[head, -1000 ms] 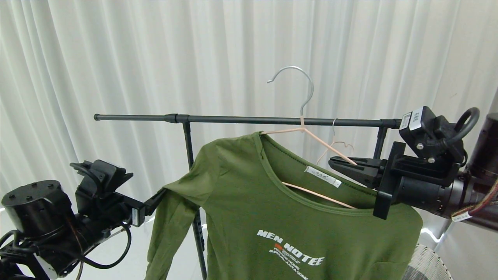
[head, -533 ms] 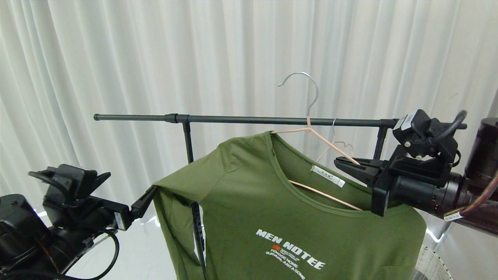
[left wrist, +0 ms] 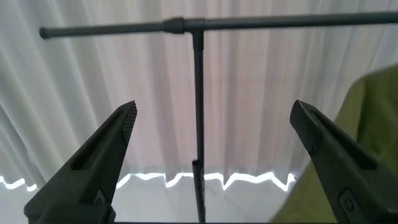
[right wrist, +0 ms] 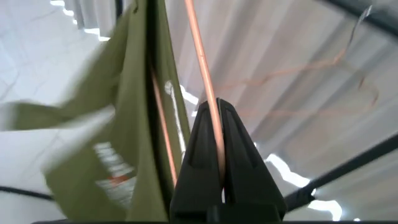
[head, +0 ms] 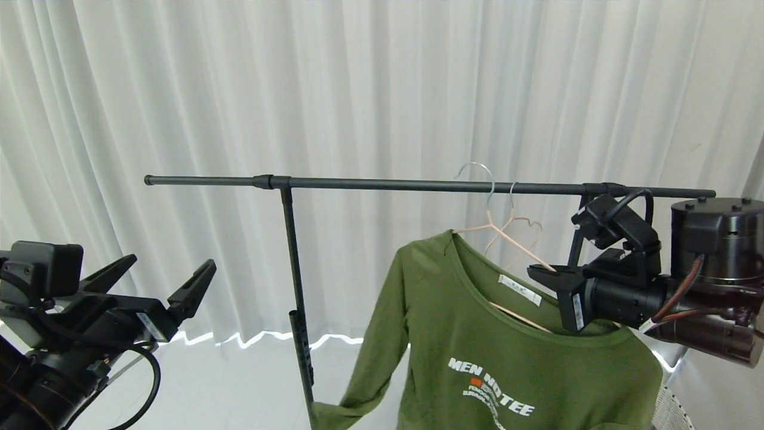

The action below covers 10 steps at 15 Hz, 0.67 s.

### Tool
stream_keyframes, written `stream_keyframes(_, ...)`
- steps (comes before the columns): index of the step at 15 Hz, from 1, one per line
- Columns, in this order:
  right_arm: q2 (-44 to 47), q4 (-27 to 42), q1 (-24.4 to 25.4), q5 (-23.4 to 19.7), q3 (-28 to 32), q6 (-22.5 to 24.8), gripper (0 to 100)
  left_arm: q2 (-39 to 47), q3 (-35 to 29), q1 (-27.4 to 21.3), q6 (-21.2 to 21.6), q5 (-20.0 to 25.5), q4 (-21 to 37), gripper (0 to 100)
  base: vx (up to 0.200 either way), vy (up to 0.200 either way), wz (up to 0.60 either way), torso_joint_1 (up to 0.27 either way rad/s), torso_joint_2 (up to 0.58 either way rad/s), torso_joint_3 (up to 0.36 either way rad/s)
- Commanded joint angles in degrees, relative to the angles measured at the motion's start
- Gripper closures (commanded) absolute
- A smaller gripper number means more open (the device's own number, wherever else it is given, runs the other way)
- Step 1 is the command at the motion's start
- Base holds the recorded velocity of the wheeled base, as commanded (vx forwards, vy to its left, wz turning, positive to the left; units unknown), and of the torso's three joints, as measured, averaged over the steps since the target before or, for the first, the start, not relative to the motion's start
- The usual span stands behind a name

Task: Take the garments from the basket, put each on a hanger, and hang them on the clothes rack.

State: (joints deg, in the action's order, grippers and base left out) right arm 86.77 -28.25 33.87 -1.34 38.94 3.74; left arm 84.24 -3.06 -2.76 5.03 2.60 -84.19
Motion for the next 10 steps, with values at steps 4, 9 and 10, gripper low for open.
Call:
stream_keyframes(4, 0.94, 3.55, 0.5, 4.42, 1.23, -1.46, 100, 0.58, 1.21, -0.41, -0.2, 2.5, -0.19, 0, 0.0, 0.0, 0.0, 0.0, 0.0, 0.0)
stream_keyframes(9, 0.77, 13.39, 3.66, 6.88, 7.47, -10.69, 100, 1.1, 1.39, -0.41, -0.2, 3.2, -0.27, 0, 0.0, 0.0, 0.0, 0.0, 0.0, 0.0)
stream_keyframes(10, 0.85, 13.3, 4.1, 6.88, 7.38, -11.3, 100, 1.02, 1.39, -0.41, -0.2, 3.2, -0.27, 0, 0.0, 0.0, 0.0, 0.0, 0.0, 0.0)
